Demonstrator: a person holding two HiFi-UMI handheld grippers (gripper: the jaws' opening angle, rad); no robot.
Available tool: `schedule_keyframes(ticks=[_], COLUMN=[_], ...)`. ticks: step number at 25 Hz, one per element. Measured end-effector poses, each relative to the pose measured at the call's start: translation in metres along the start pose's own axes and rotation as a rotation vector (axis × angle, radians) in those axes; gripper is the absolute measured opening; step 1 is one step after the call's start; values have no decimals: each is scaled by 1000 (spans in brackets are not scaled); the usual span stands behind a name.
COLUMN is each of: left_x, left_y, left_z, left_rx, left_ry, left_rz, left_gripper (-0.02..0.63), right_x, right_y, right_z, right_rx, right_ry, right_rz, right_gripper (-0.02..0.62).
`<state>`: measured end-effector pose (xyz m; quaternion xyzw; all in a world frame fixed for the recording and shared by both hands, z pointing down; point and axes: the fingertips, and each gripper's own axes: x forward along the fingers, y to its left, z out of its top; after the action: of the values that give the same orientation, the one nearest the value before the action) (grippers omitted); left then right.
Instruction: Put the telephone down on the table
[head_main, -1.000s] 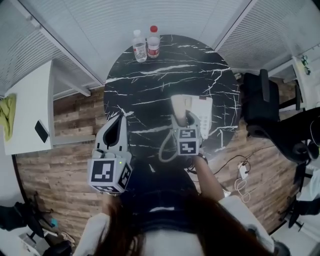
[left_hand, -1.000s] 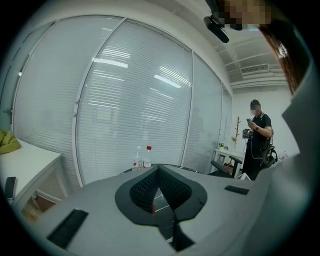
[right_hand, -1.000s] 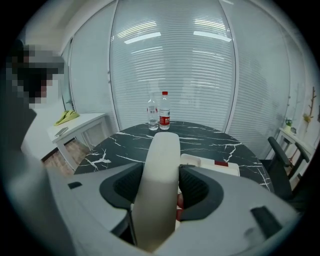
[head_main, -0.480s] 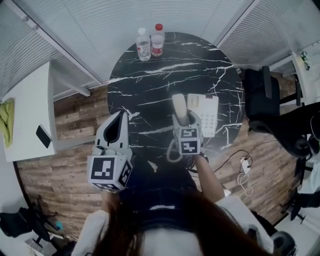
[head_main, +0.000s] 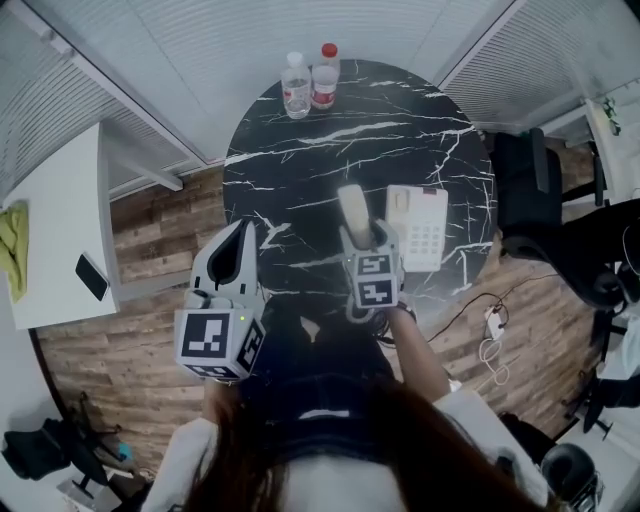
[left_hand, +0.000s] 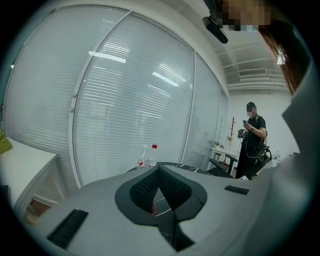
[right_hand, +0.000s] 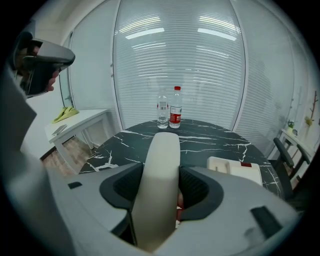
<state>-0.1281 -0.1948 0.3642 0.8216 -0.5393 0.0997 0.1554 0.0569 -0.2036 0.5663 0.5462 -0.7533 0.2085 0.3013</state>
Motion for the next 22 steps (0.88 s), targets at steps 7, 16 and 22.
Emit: schedule_keyframes(ticks=[7,16,22], left_x=[-3,-12,-17], left_y=[13,26,35], left_z=[0,-5,-6], left_rx=[2,9,11], left_ry=[14,29,31], left_rz=[-7,-10,-13], left_gripper=[0,0,0], right_x=[9,17,23], right_y=[19,43,57], right_z=[1,-1,0], right_rx=[-3,-9,-22], right_ry=[10,19,21], right_rz=[11,32,42], right_gripper=[233,233,233])
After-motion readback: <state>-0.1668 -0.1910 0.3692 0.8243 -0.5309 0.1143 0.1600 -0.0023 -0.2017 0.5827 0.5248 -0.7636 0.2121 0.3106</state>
